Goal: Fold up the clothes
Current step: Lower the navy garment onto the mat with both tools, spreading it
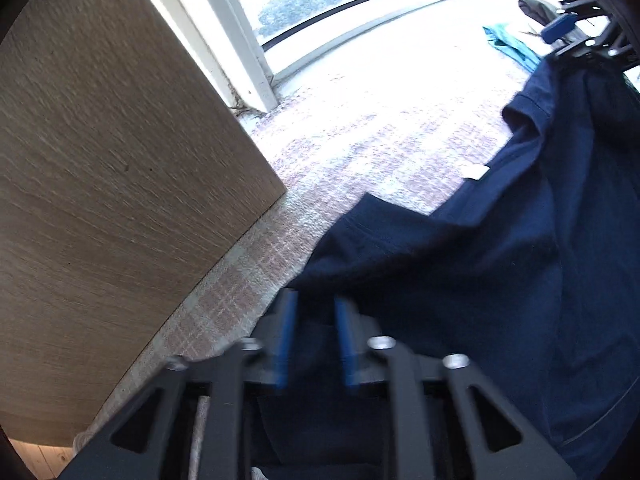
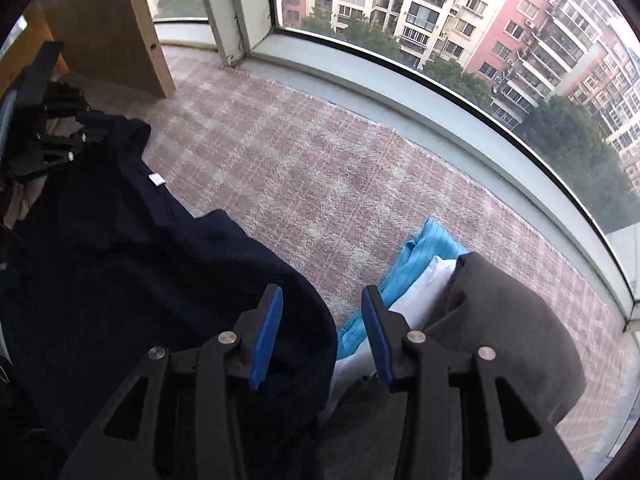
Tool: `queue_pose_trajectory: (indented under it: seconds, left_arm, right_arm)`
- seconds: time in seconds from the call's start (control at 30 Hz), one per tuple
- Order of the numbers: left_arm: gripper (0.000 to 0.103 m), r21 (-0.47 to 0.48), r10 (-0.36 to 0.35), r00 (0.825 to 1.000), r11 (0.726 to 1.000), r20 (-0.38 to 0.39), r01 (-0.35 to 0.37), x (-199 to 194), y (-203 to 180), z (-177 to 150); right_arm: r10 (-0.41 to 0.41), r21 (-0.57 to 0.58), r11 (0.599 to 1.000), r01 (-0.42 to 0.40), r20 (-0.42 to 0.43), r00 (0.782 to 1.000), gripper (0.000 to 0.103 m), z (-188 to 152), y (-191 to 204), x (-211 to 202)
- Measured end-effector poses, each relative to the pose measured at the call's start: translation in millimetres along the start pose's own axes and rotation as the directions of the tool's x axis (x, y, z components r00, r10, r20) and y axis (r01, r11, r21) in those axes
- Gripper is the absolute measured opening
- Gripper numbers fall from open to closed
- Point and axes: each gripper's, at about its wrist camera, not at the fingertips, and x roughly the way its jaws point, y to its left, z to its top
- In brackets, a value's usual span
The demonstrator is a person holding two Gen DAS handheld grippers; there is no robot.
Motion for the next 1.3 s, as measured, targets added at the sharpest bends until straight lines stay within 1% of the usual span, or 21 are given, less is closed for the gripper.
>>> queue_pose_trajectory:
  seconds: [0.03,0.17,0.2,0.27,0.37,0.43,0.47,0.53,0.6,0.67,0.7,0.73,0.77,0.8,0.83,0.9,1.0,1.03,1.1,1.23,1.3]
  left_arm:
    - [0.001,-0.007,-0.002,1.000,1.000,0.011,0.002,-3.3,0.0,-1.1]
    - [0.001,-0.062,-0.014,0.997,0.998,0.076,0.018,-24.4,8.0,-3.1]
    - [0.001,-0.070,-0.020,0.996,0.997,0.091,0.026,-30.4,10.4,-3.9]
    - [0.001,-0.085,-0.031,0.992,0.996,0.120,0.041,-42.3,15.3,-5.5]
    - [0.001,-0.108,-0.011,0.992,0.994,0.128,0.025,-50.0,21.0,-8.1]
    - [0.001,-0.138,-0.020,0.991,0.990,0.134,0.039,-53.3,33.3,-12.4]
    - [0.001,-0.143,-0.023,0.991,0.989,0.135,0.042,-54.1,35.0,-15.3]
    - [0.001,-0.151,0.006,0.991,0.988,0.137,0.014,-60.1,38.8,-22.1]
    - [0.001,-0.175,0.010,0.991,0.984,0.135,0.013,-71.8,42.8,-31.0]
    - [0.000,-0.223,0.076,0.988,0.974,0.135,-0.044,-75.4,51.6,-35.9]
    - [0.000,-0.231,0.142,0.983,0.966,0.119,-0.112,-72.8,54.5,-37.0]
    - [0.002,-0.242,0.181,0.978,0.958,0.106,-0.151,-69.4,56.5,-37.2]
    - [0.003,-0.260,0.191,0.976,0.952,0.102,-0.159,-67.6,59.0,-38.4]
    - [0.005,-0.276,0.182,0.978,0.949,0.100,-0.148,-67.4,60.8,-40.0]
    - [0.005,-0.280,0.168,0.980,0.951,0.105,-0.133,-69.5,60.6,-41.6]
    - [0.006,-0.247,0.136,0.982,0.964,0.130,-0.101,-77.5,55.1,-46.2]
    - [0.009,-0.158,0.104,0.985,0.984,0.137,-0.081,-75.2,39.2,-46.2]
    - [0.015,-0.141,0.080,0.989,0.988,0.127,-0.062,-69.8,36.7,-45.3]
    - [0.025,-0.122,0.048,0.994,0.992,0.103,-0.035,-57.0,33.5,-43.4]
    - [0.028,-0.130,-0.023,0.999,0.991,0.037,0.028,-30.7,34.7,-46.8]
    - [0.029,-0.116,0.033,0.999,0.993,0.012,-0.031,-17.8,29.3,-50.5]
  right_arm:
    - [-0.018,-0.025,1.000,0.018,0.000,1.000,0.041,-1.1,4.5,0.3]
    - [-0.055,-0.113,0.992,0.060,0.047,0.997,0.041,-5.2,23.4,-12.9]
    - [-0.061,-0.148,0.987,0.066,0.039,0.997,0.041,-6.6,29.1,-13.6]
    - [-0.136,-0.220,0.967,0.133,0.000,0.991,0.042,-10.8,37.0,-7.2]
    - [-0.157,-0.206,0.968,0.141,-0.064,0.986,0.042,-16.3,28.5,3.8]
    - [-0.121,-0.162,0.981,0.109,-0.067,0.990,0.041,-16.9,22.0,5.1]
    - [-0.096,-0.142,0.986,0.087,-0.059,0.994,0.039,-16.7,19.7,4.1]
    - [-0.057,-0.123,0.991,0.052,-0.036,0.998,0.013,-13.1,20.1,-1.9]
    - [-0.043,-0.102,0.994,0.042,-0.005,0.999,0.013,-5.6,18.4,-8.6]
    - [-0.067,-0.049,0.996,0.070,0.066,0.996,0.013,7.5,8.5,-11.1]
    - [-0.113,-0.024,0.993,0.115,0.084,0.990,0.015,12.5,3.8,-6.9]
    - [-0.149,-0.008,0.989,0.150,0.070,0.986,0.023,17.4,0.6,-0.4]
    - [-0.186,0.017,0.983,0.185,0.043,0.982,0.029,20.7,-3.8,6.2]
    - [-0.184,0.048,0.982,0.182,0.035,0.982,0.036,21.3,-7.0,6.6]
    - [-0.182,0.079,0.981,0.179,0.026,0.983,0.036,21.8,-10.2,6.9]
    - [-0.177,0.081,0.982,0.172,0.069,0.982,0.036,17.8,-6.8,-4.7]
    - [-0.222,0.021,0.975,0.221,0.118,0.968,0.038,15.2,7.3,-22.1]
    - [-0.225,0.007,0.974,0.226,0.123,0.967,0.043,17.2,9.8,-24.9]
    - [-0.218,0.004,0.976,0.219,0.085,0.972,0.048,14.3,9.8,-18.6]
    - [-0.185,-0.003,0.983,0.185,-0.002,0.983,0.049,4.8,9.7,5.8]
    - [-0.196,-0.015,0.981,0.195,-0.023,0.980,0.049,1.6,10.0,12.8]
